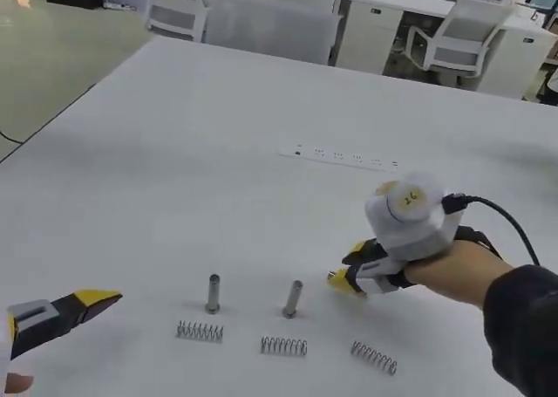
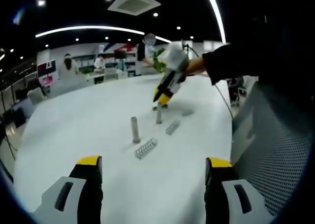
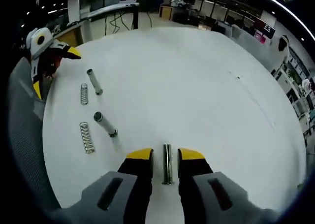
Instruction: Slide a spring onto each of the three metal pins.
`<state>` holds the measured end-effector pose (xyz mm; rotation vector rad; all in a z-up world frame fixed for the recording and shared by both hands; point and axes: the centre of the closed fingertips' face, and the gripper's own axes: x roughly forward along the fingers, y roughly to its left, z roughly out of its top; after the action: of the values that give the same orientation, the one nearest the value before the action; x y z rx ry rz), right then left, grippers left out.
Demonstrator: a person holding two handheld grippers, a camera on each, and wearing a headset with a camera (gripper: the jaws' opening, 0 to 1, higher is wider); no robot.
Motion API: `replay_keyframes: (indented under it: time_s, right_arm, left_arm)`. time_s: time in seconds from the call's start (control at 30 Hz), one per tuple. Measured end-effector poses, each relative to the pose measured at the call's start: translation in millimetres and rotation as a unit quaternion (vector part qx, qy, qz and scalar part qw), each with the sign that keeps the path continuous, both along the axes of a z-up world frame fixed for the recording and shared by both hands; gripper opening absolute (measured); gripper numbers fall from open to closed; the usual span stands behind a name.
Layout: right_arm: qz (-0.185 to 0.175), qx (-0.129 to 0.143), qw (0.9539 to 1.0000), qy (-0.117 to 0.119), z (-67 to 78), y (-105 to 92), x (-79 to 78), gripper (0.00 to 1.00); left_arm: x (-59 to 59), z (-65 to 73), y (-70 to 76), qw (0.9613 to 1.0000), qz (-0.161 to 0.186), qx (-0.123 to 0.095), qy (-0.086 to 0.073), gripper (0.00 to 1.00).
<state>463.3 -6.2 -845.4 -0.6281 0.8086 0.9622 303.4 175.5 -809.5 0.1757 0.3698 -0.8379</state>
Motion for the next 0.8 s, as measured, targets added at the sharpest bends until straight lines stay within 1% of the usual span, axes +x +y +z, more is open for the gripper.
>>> replay_keyframes:
  time_s: [0.13, 0.37, 0.47, 0.63, 0.73, 0.8]
  right_arm:
    - [0.002, -0.006, 0.9999, 0.008, -3.6, 3.3, 1.2, 0.14]
    - [-0.008, -0.022, 0.9991, 0.036, -15.2, 2.6, 3.2, 0.12]
    - [-0.011, -0.03, 0.9985, 0.044, -18.6, 1.3, 2.4, 0.1]
    - [-0.01, -0.03, 0.9978, 0.058, -18.8, 2.9, -0.4, 0.06]
    - [-0.012, -0.043, 0.9972, 0.06, -19.6, 4.5, -1.0, 0.06]
    - [-0.024, -0.046, 0.9965, 0.066, -19.9, 4.0, -0.9, 0.05]
  left_arm:
    - [0.4, -0.3, 0.4, 1.0, 0.002, -0.001, 0.001, 0.83]
    - [1.4, -0.2, 1.4, 1.0, 0.004, -0.002, 0.001, 0.82]
    - [1.6, -0.5, 1.7, 1.0, 0.005, -0.002, 0.002, 0.82]
    - [1.3, -1.3, 1.8, 1.0, 0.005, -0.002, 0.003, 0.82]
    - [1.0, -1.2, 1.7, 1.0, 0.005, -0.003, 0.003, 0.82]
    - [0.5, -1.5, 1.6, 1.0, 0.004, -0.001, 0.003, 0.82]
